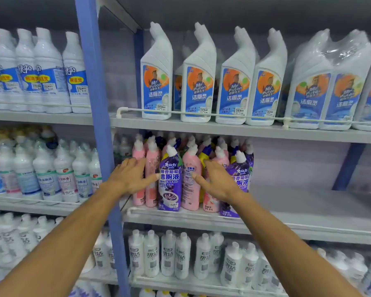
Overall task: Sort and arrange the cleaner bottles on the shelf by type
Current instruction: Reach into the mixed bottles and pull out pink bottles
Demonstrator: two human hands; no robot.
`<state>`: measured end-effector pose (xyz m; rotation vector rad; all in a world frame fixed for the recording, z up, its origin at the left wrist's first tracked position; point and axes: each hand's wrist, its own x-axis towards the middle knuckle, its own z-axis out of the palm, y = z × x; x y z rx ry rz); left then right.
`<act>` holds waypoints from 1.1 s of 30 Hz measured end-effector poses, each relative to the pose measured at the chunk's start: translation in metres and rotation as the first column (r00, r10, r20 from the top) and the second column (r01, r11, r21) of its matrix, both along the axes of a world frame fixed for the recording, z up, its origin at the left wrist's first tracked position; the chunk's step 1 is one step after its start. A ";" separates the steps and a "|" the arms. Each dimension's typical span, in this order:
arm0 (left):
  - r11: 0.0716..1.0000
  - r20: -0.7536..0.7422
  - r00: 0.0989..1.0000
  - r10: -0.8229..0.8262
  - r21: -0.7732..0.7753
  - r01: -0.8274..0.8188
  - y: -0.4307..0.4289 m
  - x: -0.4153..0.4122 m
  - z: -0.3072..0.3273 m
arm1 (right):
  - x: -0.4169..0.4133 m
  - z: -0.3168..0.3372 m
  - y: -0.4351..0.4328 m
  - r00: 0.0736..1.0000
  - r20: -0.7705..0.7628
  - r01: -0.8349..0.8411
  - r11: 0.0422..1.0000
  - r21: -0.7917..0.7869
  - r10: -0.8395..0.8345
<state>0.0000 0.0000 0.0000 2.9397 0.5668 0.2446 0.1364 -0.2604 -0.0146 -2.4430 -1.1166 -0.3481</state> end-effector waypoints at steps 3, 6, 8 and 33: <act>0.994 0.072 0.996 0.052 -0.102 -0.045 0.015 0.007 -0.002 | 0.009 -0.002 0.017 0.998 -0.052 0.026 0.995 0.093 -0.021; 0.976 0.108 0.992 0.068 -0.214 -0.043 0.030 0.019 -0.001 | 0.014 0.001 0.036 0.989 -0.135 0.078 0.984 0.163 -0.056; 0.949 0.130 0.989 0.073 -0.315 -0.029 0.037 0.026 0.000 | 0.019 0.002 0.048 0.983 -0.174 0.100 0.974 0.206 -0.064; 0.660 0.602 0.649 0.464 -0.725 0.200 0.029 0.060 -0.078 | 0.039 -0.052 0.085 0.930 -0.334 0.346 0.680 0.646 -0.156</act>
